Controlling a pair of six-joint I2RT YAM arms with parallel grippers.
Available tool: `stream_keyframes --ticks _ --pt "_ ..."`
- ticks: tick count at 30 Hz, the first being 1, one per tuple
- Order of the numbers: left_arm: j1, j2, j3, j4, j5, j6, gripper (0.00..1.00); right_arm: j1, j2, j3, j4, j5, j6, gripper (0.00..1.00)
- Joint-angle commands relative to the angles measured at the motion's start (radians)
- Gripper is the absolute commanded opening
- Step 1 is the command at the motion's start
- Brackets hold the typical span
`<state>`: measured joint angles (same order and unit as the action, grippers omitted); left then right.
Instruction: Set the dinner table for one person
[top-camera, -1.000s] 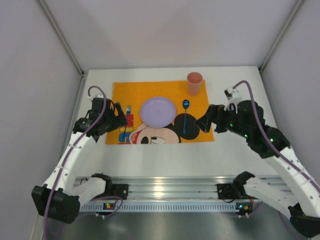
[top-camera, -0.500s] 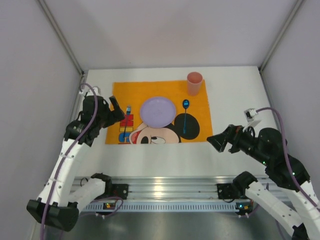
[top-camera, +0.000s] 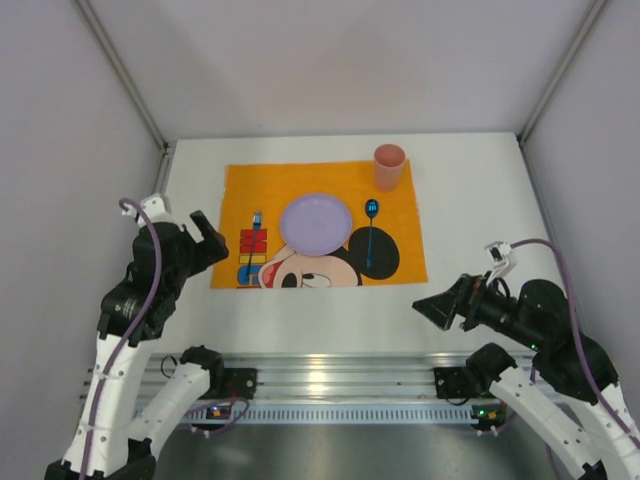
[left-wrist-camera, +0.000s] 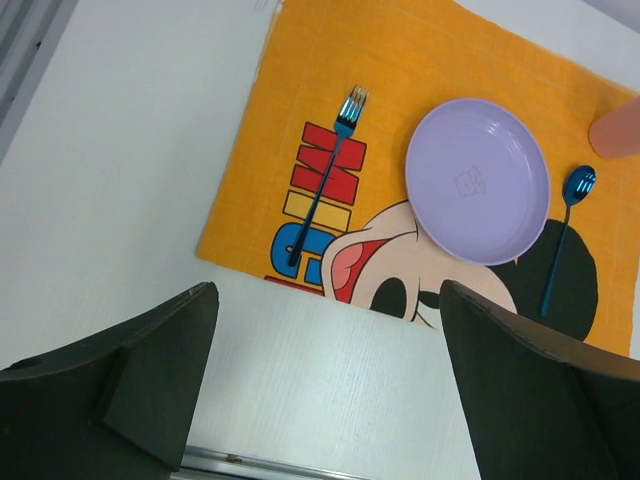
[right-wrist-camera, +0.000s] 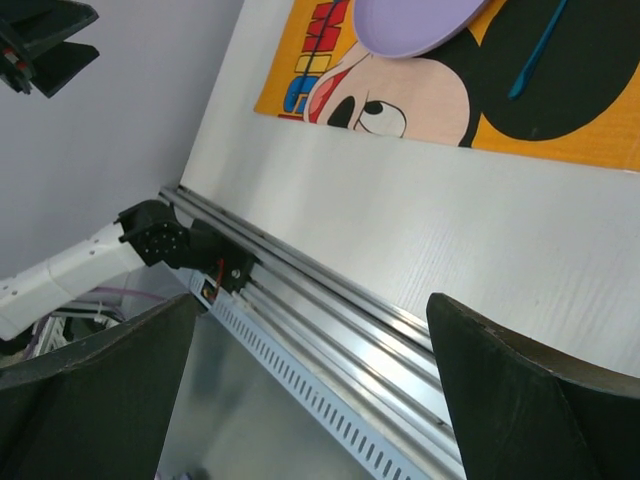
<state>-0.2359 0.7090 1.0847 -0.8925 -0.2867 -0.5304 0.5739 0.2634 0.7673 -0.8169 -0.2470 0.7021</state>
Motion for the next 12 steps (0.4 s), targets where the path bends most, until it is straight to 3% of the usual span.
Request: stream_keyframes --ticks 1,9,12 --pt "0.004 -0.046 0.004 -0.078 -0.017 -0.035 0.97 0.012 -0.013 0.049 -0.056 -0.04 -0.001 1.0" --pt "0.004 -0.178 -0.052 -0.155 -0.025 -0.077 0.95 0.012 -0.116 0.087 -0.131 -0.003 0.016 1.0" --pt "0.006 -0.189 -0.086 -0.132 -0.04 -0.051 0.95 0.012 -0.099 0.128 -0.186 0.084 -0.001 1.0"
